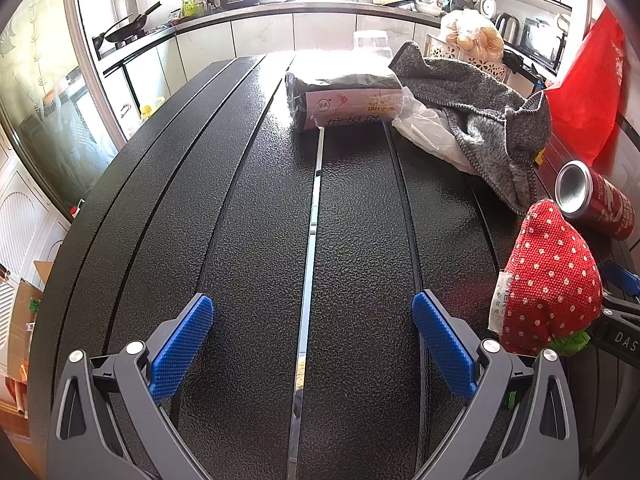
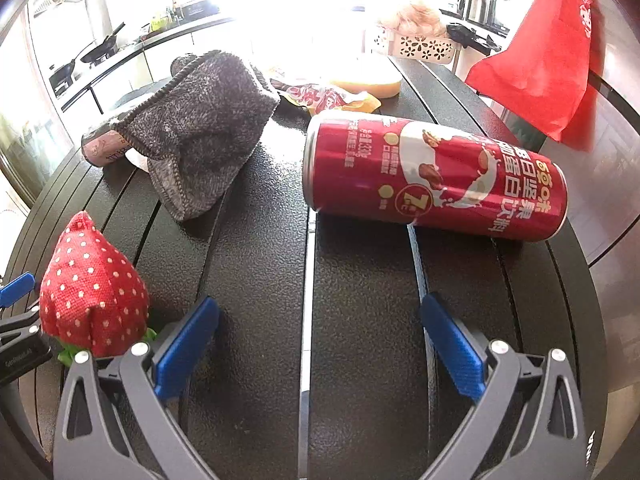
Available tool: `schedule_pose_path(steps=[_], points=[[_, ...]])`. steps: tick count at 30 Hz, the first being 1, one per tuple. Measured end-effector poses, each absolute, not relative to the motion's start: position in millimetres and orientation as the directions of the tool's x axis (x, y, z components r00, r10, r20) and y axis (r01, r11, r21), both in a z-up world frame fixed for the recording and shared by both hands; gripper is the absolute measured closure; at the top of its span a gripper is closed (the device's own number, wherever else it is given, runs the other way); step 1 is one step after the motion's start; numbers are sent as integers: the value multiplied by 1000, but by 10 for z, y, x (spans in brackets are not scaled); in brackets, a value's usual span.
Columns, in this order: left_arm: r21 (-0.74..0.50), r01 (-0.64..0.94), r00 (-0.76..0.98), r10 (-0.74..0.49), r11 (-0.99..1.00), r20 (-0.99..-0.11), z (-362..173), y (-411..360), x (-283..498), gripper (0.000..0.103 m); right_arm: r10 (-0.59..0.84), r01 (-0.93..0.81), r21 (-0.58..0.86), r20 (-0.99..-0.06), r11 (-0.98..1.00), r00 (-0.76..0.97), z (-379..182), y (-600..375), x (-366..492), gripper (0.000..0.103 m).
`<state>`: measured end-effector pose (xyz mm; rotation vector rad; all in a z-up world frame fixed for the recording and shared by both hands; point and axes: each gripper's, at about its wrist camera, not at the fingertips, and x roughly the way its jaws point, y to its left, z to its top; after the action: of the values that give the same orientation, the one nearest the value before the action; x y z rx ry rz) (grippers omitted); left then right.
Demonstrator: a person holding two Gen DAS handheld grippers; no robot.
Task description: Collect trash
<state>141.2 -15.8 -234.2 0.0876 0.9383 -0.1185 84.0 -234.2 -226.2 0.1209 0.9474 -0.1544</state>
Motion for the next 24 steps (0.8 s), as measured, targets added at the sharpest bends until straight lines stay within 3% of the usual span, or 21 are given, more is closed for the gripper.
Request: schedule_pose_path(steps=[24], points=[[24, 139, 586, -63, 990, -808, -2342, -155, 1411, 7, -77, 184, 36, -815, 982, 574, -2254, -2345, 856, 2]])
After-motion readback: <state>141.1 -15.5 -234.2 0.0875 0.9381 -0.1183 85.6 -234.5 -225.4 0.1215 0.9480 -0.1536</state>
